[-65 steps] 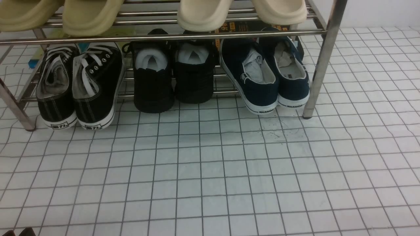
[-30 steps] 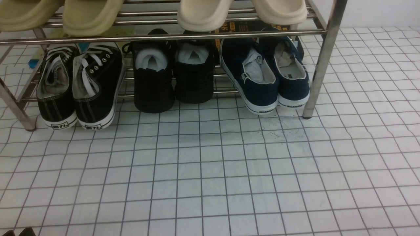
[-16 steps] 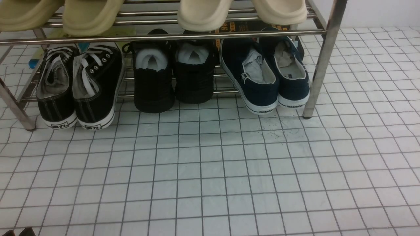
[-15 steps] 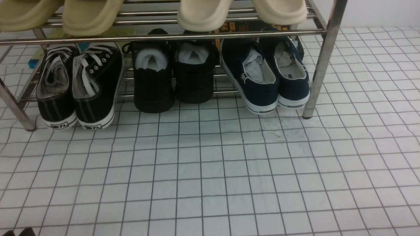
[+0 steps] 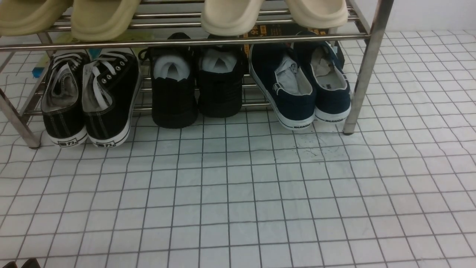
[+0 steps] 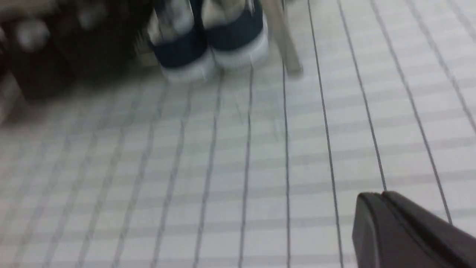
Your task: Take the shoes off the shelf with your hand from the white checkered tablecloth.
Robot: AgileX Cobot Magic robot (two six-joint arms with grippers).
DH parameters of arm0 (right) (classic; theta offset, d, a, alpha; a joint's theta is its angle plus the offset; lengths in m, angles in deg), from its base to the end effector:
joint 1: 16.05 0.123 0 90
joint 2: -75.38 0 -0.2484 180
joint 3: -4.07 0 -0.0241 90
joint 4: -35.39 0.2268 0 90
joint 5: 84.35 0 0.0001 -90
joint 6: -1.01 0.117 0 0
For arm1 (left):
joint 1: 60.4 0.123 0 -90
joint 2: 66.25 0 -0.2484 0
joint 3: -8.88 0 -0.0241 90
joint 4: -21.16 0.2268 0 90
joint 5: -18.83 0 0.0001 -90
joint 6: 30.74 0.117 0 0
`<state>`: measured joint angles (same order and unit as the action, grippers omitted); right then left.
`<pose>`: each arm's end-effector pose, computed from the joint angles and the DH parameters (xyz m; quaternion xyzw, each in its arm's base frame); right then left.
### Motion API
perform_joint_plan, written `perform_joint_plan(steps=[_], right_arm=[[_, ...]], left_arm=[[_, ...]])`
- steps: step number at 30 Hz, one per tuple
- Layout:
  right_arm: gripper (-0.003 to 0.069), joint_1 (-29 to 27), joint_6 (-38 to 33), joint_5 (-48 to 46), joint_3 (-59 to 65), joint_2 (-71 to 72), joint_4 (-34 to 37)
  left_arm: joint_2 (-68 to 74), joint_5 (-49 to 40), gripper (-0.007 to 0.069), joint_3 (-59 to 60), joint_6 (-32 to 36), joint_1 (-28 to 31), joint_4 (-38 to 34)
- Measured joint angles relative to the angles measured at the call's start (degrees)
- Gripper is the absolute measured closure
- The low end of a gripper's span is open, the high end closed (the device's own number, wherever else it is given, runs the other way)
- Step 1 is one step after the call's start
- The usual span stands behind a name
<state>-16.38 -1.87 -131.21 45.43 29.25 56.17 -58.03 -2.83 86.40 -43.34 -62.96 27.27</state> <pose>0.1369 0.0295 0.2598 0.0424 0.9077 0.1584 0.3861 0.0902 0.0006 0.1646 -0.0423 0.8042 -0.0332 0.5920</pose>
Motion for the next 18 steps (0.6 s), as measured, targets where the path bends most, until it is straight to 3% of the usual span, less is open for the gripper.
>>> perform_joint_plan(steps=[4, 8, 13, 18], right_arm=[[0.0636, 1.41, -3.71, -7.56, -6.22, -15.31, -0.14], [0.0571, 8.20, -9.29, -8.30, -15.59, -30.15, 2.52], [0.0496, 16.02, -7.00, -7.16, -29.44, -41.98, 0.54], [0.0359, 23.57, -1.50, -7.45, -47.62, -56.22, -6.38]], left_arm=[[0.00, 0.00, 0.0384, 0.00, 0.00, 0.00, 0.00], [0.00, 0.00, 0.0384, 0.00, 0.00, 0.00, 0.02], [0.00, 0.00, 0.0384, 0.00, 0.00, 0.00, 0.02], [0.00, 0.00, 0.0384, 0.00, 0.00, 0.00, 0.02]])
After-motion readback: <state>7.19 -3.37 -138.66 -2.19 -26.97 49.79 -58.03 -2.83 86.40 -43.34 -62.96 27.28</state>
